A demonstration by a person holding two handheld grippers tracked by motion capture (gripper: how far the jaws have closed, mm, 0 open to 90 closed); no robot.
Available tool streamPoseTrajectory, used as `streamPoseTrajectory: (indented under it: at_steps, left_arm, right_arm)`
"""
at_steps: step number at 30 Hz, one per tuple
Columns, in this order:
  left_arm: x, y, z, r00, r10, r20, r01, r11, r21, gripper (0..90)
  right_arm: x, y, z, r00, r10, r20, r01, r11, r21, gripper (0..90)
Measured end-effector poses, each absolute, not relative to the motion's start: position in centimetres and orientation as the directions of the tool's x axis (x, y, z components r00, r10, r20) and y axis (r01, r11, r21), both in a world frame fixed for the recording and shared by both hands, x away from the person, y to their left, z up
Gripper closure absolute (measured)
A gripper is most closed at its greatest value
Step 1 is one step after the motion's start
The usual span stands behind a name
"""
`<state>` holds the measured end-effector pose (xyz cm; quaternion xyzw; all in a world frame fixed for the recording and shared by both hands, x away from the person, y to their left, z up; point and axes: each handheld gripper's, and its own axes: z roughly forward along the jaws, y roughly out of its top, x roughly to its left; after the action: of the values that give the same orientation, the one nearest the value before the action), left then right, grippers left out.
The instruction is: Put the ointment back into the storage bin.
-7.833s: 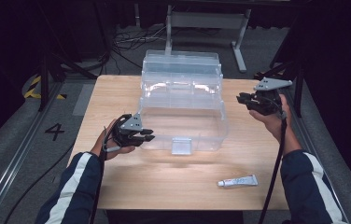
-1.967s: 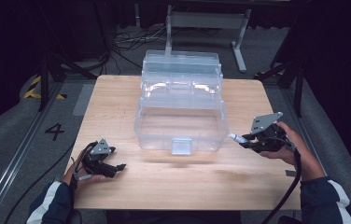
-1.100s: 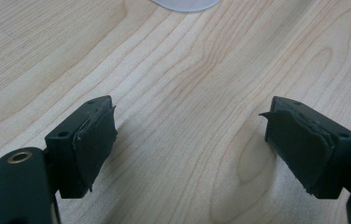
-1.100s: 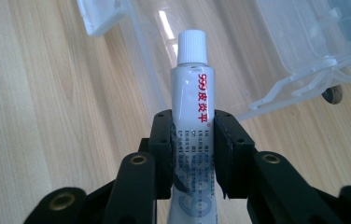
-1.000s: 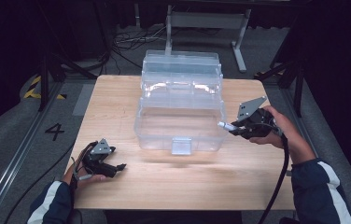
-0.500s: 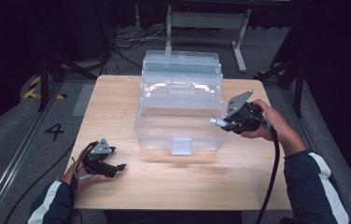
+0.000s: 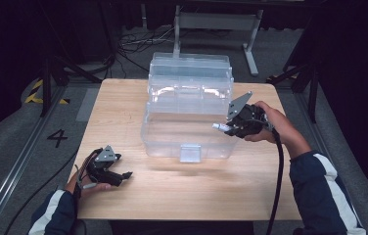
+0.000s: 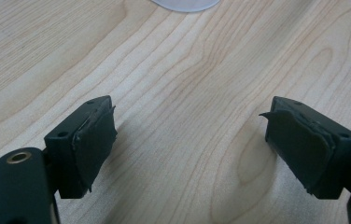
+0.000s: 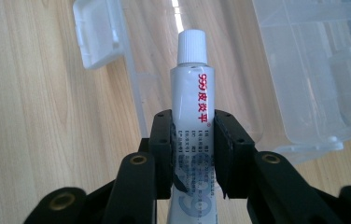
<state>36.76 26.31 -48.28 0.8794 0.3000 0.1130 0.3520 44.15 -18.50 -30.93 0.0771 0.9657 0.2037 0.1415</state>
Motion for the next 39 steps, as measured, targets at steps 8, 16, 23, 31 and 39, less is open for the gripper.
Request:
streamPoseTrajectory:
  at_steps: [8, 16, 23, 31, 39]
  left_arm:
    - [36.8, 26.3, -48.3, 0.795, 0.607, -0.012, 0.448, -0.573, 0.687, 16.4]
    - [36.8, 26.3, -48.3, 0.795, 0.607, -0.012, 0.448, -0.573, 0.687, 16.4]
    - [36.8, 26.3, -48.3, 0.794, 0.607, -0.012, 0.448, -0.572, 0.687, 16.4]
    - [36.8, 26.3, -48.3, 0.794, 0.607, -0.012, 0.448, -0.572, 0.687, 16.4]
    - [36.8, 26.3, -48.3, 0.794, 0.607, -0.013, 0.449, -0.572, 0.686, 16.4]
  right_arm:
    - [45.0, -16.8, -30.9, -0.955, 0.188, -0.229, 0.086, 0.915, 0.394, 70.8]
    - [45.9, -15.2, -31.6, -0.964, 0.167, -0.205, 0.083, 0.926, 0.368, 70.8]
    - [46.7, -14.3, -32.1, -0.969, 0.158, -0.189, 0.082, 0.930, 0.358, 70.8]
    - [47.2, -13.2, -32.9, -0.975, 0.147, -0.168, 0.083, 0.937, 0.339, 70.8]
    - [48.0, -12.8, -34.3, -0.979, 0.148, -0.139, 0.100, 0.948, 0.301, 70.7]
